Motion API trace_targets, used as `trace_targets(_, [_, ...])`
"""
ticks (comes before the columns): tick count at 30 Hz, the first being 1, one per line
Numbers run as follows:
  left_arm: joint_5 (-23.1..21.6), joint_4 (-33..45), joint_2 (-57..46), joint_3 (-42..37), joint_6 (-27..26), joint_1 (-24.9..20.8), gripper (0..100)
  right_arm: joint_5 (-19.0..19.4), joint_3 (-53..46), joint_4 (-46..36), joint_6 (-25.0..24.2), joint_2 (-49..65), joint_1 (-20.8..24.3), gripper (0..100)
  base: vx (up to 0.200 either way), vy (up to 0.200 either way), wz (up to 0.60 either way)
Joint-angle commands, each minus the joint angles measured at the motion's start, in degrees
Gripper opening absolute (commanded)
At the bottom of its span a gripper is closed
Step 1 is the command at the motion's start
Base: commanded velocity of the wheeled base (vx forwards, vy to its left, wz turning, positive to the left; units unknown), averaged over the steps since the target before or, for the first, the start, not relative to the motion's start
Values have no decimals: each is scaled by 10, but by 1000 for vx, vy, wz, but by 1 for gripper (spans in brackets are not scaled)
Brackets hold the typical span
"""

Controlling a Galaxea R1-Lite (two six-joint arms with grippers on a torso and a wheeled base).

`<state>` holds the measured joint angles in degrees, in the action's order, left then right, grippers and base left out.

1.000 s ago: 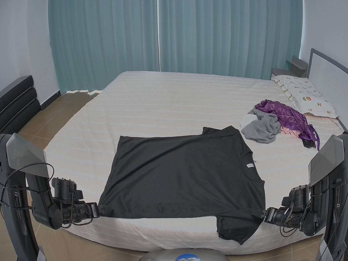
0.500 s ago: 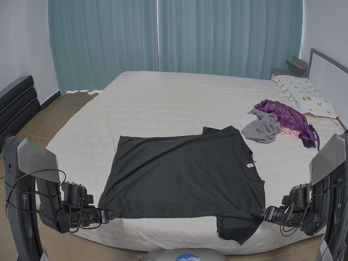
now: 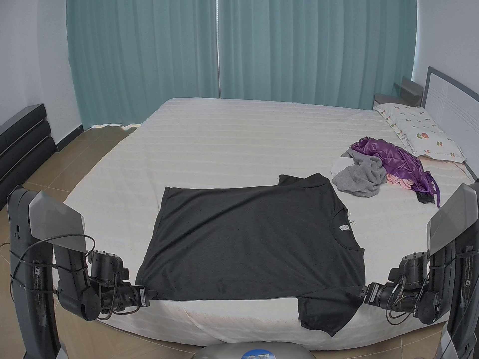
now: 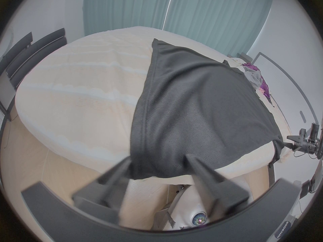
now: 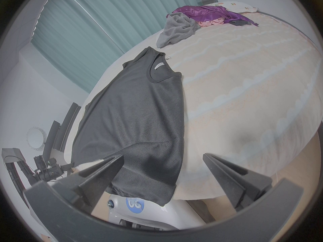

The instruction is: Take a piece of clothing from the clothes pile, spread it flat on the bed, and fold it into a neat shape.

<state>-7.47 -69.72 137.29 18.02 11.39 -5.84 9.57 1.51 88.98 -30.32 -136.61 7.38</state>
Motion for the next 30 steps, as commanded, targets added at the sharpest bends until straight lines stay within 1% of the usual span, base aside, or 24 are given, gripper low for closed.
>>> trace_targets(1, [6, -2, 1, -5, 3, 4, 0, 0, 1, 9, 0, 0, 0, 100, 0, 0, 0])
trace_targets(13, [7, -2, -41, -18, 50, 8, 0, 1, 9, 9, 0, -14, 5, 100, 0, 0, 0])
trace_targets(16, [7, -2, -42, -17, 60, 13, 0, 0, 20, 9, -2, -23, 9, 100, 0, 0, 0])
trace_targets(21, [6, -22, -41, -18, 106, 17, 0, -5, 60, 9, -11, -37, 7, 100, 0, 0, 0])
trace_targets(26, [6, -24, -40, -19, 112, 18, 0, -7, 78, 8, -11, -49, 5, 100, 0, 0, 0])
trace_targets(27, [6, -24, -40, -19, 112, 17, 0, -7, 83, 8, -11, -50, 4, 0, 0, 0, 0])
trace_targets(29, [6, -24, -40, -19, 112, 17, 0, -7, 83, 8, -11, -50, 4, 0, 0, 0, 0])
trace_targets(30, [5, -24, -40, -19, 112, 18, 0, -9, 106, 8, -11, -52, -4, 0, 0, 0, 0])
